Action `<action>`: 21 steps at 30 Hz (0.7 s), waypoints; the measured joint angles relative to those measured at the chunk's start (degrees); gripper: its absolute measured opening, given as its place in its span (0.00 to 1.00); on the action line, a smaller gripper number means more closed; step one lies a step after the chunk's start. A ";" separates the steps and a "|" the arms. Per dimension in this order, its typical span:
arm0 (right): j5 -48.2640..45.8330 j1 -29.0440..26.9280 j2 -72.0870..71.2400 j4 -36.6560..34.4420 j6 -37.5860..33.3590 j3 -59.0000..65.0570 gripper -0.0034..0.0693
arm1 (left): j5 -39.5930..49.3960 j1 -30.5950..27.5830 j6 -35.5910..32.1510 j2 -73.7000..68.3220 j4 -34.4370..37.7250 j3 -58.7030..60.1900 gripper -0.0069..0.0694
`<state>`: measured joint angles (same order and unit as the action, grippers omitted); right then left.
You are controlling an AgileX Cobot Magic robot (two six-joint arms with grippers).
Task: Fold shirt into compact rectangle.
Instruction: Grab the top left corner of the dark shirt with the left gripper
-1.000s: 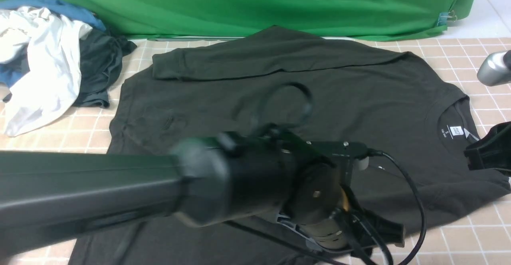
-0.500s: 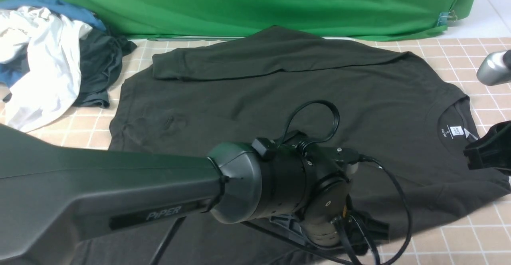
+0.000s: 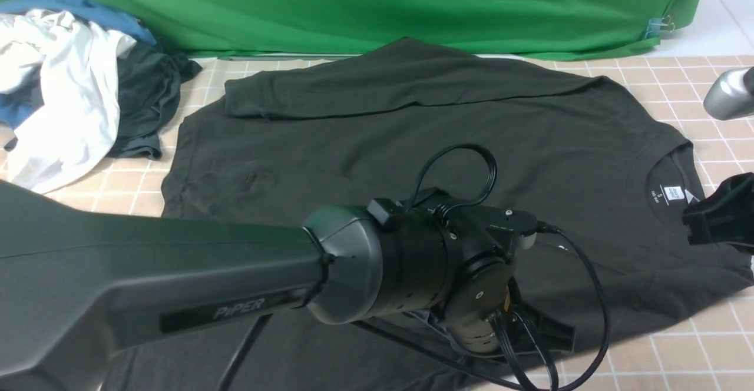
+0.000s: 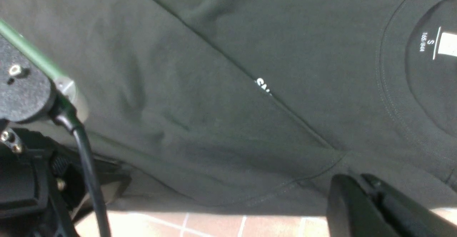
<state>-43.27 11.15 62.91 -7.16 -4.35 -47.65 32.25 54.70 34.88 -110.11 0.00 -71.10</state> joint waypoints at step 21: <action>-5.66 0.00 6.70 -0.02 -0.36 -7.36 0.10 | 6.77 6.61 -2.00 2.90 11.57 0.00 0.13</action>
<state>-48.93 11.15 69.61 -7.18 -4.71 -55.00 39.03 61.31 32.88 -107.21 11.57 -71.10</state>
